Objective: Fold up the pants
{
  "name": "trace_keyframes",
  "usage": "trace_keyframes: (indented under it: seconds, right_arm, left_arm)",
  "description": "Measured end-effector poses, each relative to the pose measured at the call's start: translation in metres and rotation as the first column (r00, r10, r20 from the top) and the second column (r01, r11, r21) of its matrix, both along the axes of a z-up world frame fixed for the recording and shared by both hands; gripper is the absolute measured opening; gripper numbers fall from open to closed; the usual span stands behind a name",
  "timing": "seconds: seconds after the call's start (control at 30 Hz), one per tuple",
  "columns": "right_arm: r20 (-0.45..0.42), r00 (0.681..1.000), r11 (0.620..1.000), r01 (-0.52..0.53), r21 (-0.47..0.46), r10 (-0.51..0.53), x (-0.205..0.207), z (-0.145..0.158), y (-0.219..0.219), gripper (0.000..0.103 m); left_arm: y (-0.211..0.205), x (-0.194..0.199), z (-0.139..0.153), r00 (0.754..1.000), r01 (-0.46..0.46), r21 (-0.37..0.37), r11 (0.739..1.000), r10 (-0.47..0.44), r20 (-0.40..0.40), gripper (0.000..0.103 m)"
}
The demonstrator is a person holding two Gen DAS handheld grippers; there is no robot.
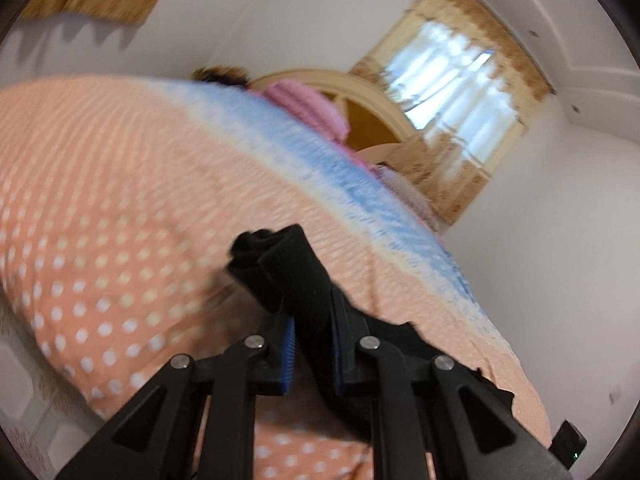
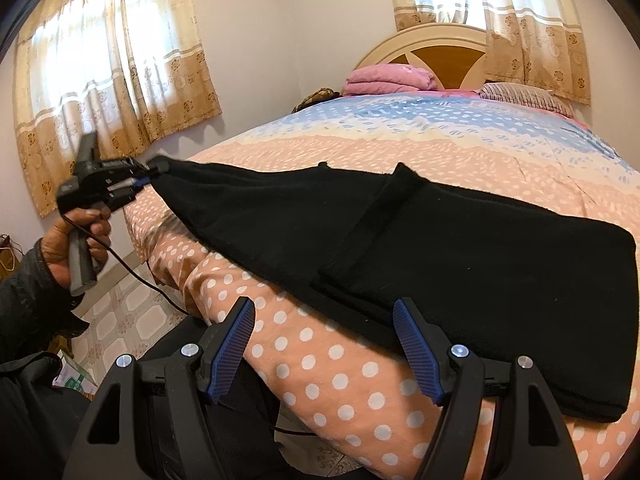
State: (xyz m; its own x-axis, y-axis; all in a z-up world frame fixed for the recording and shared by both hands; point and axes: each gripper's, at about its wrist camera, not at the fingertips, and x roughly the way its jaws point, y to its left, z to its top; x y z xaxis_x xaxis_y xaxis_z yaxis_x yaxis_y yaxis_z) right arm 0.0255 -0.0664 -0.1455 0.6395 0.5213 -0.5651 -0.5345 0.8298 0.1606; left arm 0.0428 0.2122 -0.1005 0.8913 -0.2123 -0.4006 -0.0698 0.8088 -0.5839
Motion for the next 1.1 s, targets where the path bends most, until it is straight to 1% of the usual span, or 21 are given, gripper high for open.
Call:
trace_keyframes:
  seconds: [0.1,0.2,0.3,0.47,0.63,0.73,0.8,0.83,0.9,0.93,0.97,1.03,1.07,1.1]
  right_arm:
    - [0.000,1.000,1.000,0.018,0.023,-0.018,0.002,0.007,-0.009,0.073]
    - [-0.003,0.999,0.997,0.051,0.056,-0.051,0.005,0.016,-0.025,0.073]
    - [-0.018,0.995,0.990,0.104,0.092,-0.103,0.008,0.023,-0.046,0.073]
    - [-0.037,0.979,0.970,0.206,0.130,-0.203,0.008,0.030,-0.082,0.073]
    - [-0.063,0.956,0.942,0.294,0.160,-0.287,0.005,0.032,-0.114,0.073]
    - [-0.076,0.936,0.921,0.351,0.171,-0.342,0.005,0.034,-0.132,0.073]
    - [-0.092,0.920,0.902,0.391,0.185,-0.380,0.006,0.034,-0.146,0.073]
    - [-0.099,0.911,0.891,0.413,0.190,-0.401,0.007,0.034,-0.152,0.073]
    - [-0.116,0.889,0.866,0.458,0.202,-0.444,0.009,0.033,-0.166,0.073]
    - [-0.128,0.876,0.851,0.482,0.209,-0.465,0.010,0.032,-0.174,0.073]
    - [-0.143,0.863,0.835,0.504,0.220,-0.484,0.010,0.030,-0.181,0.073]
    - [-0.175,0.836,0.800,0.549,0.241,-0.521,0.011,0.028,-0.195,0.073]
    - [-0.187,0.823,0.785,0.568,0.247,-0.537,0.011,0.027,-0.202,0.073]
    - [-0.194,0.814,0.775,0.580,0.250,-0.547,0.011,0.026,-0.206,0.073]
  left_arm:
    - [-0.016,0.002,0.023,0.997,0.047,0.036,0.998,-0.050,0.059,0.015]
    - [-0.028,0.005,0.039,0.989,0.097,0.046,0.994,-0.101,0.104,0.015]
    - [-0.045,0.011,0.054,0.976,0.156,0.052,0.986,-0.162,0.145,0.015]
    - [-0.080,0.022,0.075,0.942,0.269,0.080,0.960,-0.279,0.188,0.015]
    - [-0.121,0.031,0.092,0.891,0.388,0.111,0.915,-0.403,0.208,0.015]
    - [-0.152,0.036,0.100,0.845,0.474,0.142,0.869,-0.494,0.205,0.015]
    - [-0.180,0.041,0.103,0.798,0.547,0.168,0.820,-0.571,0.192,0.015]
    - [-0.190,0.042,0.103,0.781,0.571,0.182,0.801,-0.598,0.183,0.015]
    - [-0.220,0.046,0.101,0.729,0.635,0.217,0.742,-0.668,0.150,0.015]
    - [-0.232,0.046,0.099,0.711,0.655,0.230,0.720,-0.690,0.136,0.015]
    - [-0.248,0.046,0.096,0.681,0.686,0.249,0.684,-0.724,0.113,0.015]
    - [-0.272,0.046,0.088,0.633,0.727,0.286,0.624,-0.771,0.071,0.015]
    - [-0.284,0.046,0.083,0.613,0.743,0.304,0.596,-0.788,0.047,0.015]
    - [-0.295,0.046,0.077,0.591,0.764,0.311,0.566,-0.807,0.019,0.015]
